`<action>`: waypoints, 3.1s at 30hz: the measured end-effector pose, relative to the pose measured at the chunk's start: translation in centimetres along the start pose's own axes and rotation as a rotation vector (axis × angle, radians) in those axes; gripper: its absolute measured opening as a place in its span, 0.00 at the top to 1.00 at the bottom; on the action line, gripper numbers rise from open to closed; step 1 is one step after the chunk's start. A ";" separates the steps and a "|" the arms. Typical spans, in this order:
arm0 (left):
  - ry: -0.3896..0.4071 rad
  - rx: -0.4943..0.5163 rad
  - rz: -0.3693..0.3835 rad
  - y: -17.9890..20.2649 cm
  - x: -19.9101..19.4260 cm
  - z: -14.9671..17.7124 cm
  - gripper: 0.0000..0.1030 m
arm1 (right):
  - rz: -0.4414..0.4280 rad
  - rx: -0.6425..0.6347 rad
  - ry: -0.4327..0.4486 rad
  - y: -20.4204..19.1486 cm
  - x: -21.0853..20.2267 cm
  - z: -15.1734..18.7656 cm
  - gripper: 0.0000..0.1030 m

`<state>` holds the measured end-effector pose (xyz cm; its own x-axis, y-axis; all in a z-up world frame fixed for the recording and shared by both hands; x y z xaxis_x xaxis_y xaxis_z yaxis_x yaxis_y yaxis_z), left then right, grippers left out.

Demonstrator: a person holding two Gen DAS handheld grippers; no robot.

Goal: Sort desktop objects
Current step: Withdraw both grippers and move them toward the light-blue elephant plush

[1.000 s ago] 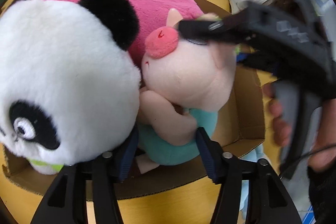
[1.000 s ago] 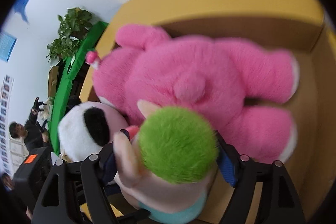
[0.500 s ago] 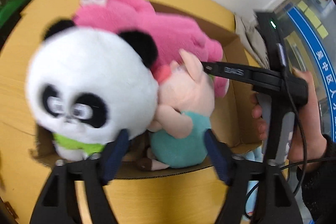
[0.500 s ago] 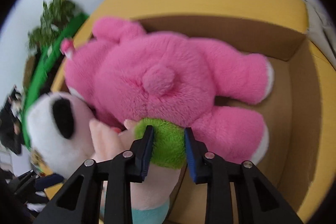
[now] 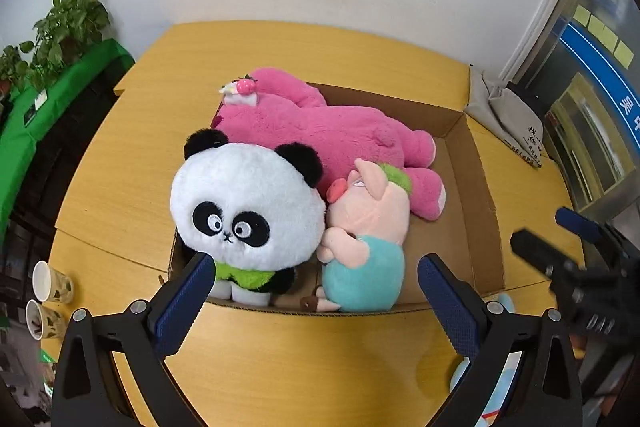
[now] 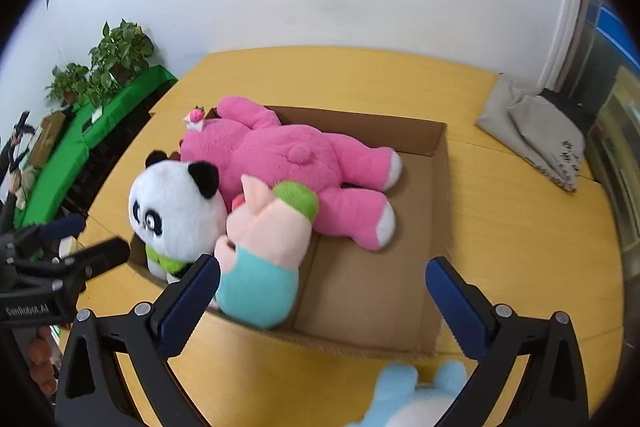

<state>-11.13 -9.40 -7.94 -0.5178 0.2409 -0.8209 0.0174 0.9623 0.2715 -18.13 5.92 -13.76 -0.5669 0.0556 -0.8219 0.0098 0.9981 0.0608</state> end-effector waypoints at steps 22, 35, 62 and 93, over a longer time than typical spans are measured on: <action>0.003 0.033 -0.013 -0.1 -3.6 0.8 0.01 | 0.007 -0.043 0.016 -0.6 -4.8 2.4 0.00; -0.005 0.037 0.001 0.3 -2.9 0.5 0.01 | 0.017 -0.036 0.006 -0.2 -4.6 2.3 0.00; -0.014 0.036 -0.013 0.1 -2.9 0.5 0.01 | 0.011 -0.024 0.001 0.4 -4.2 2.4 0.00; -0.464 0.164 0.275 11.3 11.0 13.2 0.01 | 0.088 0.186 -0.304 22.8 0.6 25.1 0.00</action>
<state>-5.31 5.77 -20.57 -0.0454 0.4806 -0.8758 0.2505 0.8541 0.4558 2.41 29.33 -27.07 -0.2869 0.1185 -0.9506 0.2131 0.9754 0.0573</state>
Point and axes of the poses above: each gripper's, at about its wrist camera, not at the fingertips, and x roughly the way its jaws point, y to its right, z to its underside, the point moved 8 cm from there along x, roughly the way its jaws point, and after that the axes turned 10 degrees about z, right-handed, at the moved point
